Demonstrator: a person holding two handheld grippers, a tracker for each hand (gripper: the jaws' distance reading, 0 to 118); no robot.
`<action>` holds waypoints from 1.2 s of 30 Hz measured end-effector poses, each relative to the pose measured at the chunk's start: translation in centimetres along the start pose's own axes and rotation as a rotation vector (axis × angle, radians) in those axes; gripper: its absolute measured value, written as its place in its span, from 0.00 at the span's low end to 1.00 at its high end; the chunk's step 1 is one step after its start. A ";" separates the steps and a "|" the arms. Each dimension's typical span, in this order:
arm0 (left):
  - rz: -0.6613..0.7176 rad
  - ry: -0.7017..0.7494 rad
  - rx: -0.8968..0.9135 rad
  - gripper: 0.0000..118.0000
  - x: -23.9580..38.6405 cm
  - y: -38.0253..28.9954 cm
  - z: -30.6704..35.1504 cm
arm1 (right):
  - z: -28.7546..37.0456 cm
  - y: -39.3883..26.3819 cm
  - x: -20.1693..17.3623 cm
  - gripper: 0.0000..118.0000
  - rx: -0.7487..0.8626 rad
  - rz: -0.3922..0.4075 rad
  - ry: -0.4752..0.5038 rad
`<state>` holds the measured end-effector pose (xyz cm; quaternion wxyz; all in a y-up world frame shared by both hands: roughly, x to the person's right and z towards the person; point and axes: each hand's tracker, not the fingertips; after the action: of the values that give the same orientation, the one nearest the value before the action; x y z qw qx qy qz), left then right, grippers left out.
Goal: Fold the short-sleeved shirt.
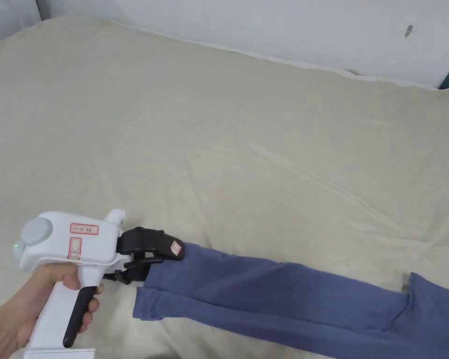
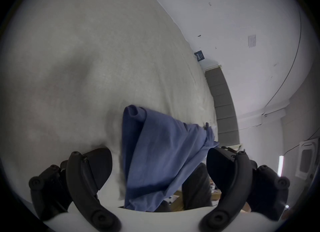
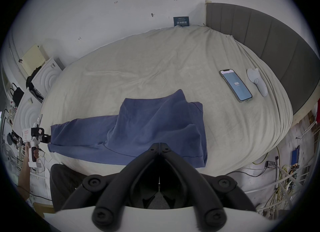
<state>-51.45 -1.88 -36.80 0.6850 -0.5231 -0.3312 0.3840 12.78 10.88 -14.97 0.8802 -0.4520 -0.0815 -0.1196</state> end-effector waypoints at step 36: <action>-0.178 0.632 0.161 0.04 13.3 -0.7 4.9 | 2.5 -0.8 -0.7 0.00 0.074 0.069 0.185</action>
<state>-49.04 11.92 -34.32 0.8237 -0.5295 -0.1155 0.1668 11.76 12.61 -13.11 0.9037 -0.4086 0.0113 -0.1273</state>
